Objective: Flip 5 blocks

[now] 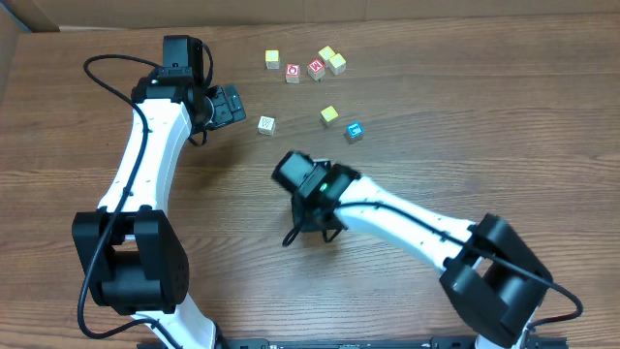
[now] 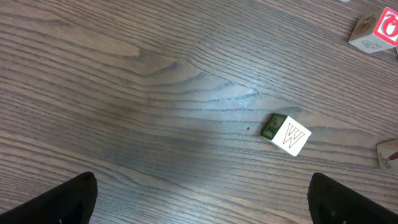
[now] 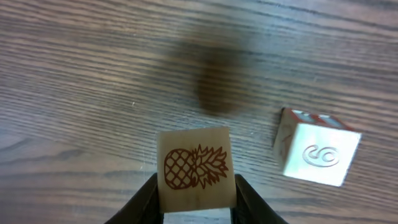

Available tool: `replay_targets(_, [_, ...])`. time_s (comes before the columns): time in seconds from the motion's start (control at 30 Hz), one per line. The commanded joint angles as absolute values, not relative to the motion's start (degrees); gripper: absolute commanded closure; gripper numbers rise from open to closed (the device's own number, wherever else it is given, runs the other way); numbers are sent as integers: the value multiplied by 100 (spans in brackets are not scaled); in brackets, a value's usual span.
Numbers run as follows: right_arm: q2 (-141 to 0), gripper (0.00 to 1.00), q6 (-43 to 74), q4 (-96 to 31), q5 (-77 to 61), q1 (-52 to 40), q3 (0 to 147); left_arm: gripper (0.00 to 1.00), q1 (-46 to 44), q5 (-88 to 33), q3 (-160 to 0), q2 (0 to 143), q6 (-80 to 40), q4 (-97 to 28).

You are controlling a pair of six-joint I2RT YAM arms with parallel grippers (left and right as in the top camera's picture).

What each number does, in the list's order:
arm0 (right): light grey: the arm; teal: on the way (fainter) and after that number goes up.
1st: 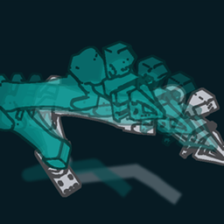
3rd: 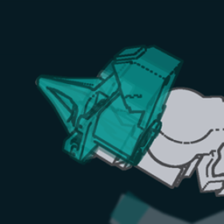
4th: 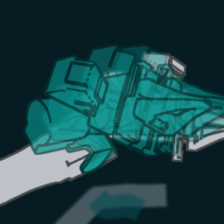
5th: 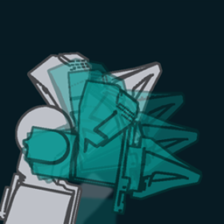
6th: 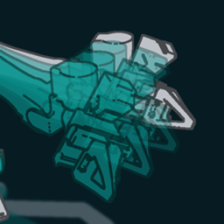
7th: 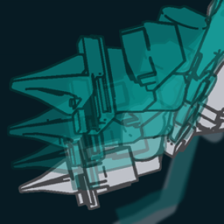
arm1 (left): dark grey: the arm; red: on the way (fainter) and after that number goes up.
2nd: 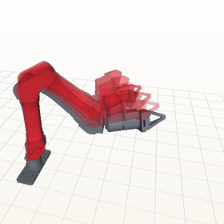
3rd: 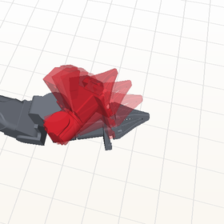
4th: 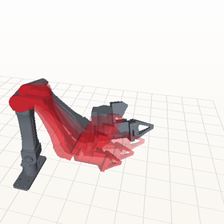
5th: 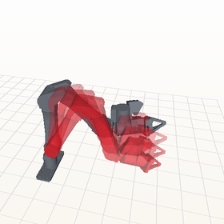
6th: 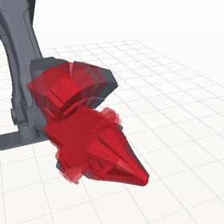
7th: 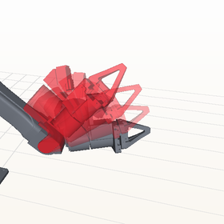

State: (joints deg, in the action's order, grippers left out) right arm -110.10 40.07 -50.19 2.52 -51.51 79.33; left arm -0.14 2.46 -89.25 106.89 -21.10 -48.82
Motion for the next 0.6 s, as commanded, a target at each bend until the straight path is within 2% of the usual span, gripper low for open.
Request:
replay_targets(0.0, [-10940,70,4375,-4829,1039,-5280,7776,0,-36,318,-9043,10739,-2233,-4880])
replay_targets(0.2, [-10943,70,4375,-4423,1035,-5293,7494,0,-36,318,-9043,10739,-2233,-4880])
replay_targets(0.23, [-10943,67,4375,-4416,1028,-5293,7481,0,-36,318,-9043,10739,-2233,-4880])
replay_targets(0.3, [-10943,47,4372,-4401,1028,-5293,7463,0,-36,318,-9043,10739,-2233,-4880])
replay_targets(0.33, [-10943,41,4370,-4397,1026,-5293,7463,0,-36,318,-9043,10739,-2233,-4880])
replay_targets(0.43, [-10943,35,4344,-4364,910,-5293,7463,0,-36,318,-9043,10739,-2233,-4880])
replay_targets(0.57, [-10940,34,4226,-4252,786,-5288,7540,0,-36,318,-9043,10739,-2233,-4880])
